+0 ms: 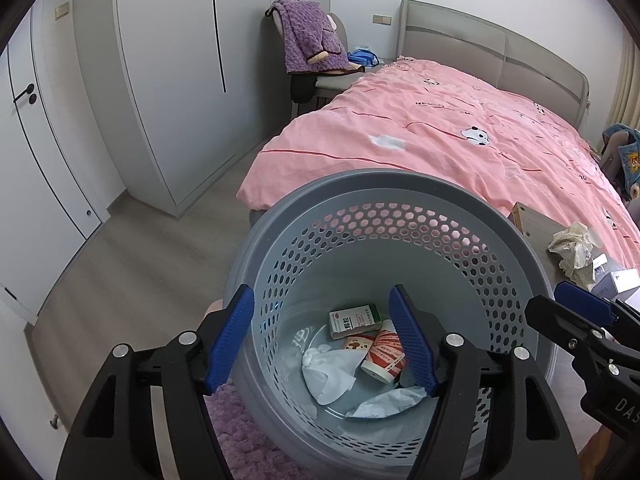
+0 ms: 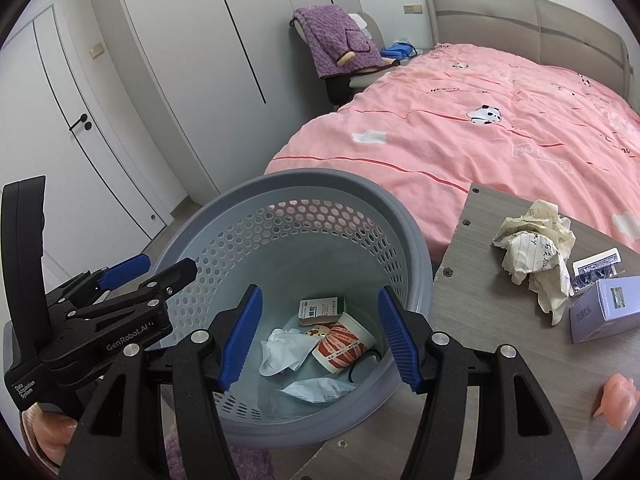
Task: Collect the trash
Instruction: 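Move both open tools away from the basket back over the table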
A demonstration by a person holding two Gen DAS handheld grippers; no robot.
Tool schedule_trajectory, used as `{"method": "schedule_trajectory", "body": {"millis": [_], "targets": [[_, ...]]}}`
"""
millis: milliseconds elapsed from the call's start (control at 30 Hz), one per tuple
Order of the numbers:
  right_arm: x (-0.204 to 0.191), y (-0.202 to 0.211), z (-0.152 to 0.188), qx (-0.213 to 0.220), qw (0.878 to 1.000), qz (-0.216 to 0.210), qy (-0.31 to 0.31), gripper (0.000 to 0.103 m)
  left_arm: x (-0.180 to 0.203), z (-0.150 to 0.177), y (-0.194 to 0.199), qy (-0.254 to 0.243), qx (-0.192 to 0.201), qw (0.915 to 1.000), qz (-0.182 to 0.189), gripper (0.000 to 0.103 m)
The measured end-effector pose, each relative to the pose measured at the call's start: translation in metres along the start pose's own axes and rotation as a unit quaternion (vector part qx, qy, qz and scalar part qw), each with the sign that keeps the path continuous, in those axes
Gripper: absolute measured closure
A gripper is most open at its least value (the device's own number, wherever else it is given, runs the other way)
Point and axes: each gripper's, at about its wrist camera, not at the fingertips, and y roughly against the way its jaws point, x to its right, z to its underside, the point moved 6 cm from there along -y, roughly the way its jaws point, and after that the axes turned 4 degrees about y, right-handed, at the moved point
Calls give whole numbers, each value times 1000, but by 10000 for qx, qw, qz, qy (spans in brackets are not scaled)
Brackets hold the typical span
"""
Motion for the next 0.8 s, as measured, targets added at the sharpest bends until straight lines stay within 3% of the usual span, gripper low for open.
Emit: {"method": "schedule_trajectory", "body": {"millis": [800], "targets": [[-3,23,4,156,9997,178,-6,37,-7,1,26,71,156,9998,68,30]]}}
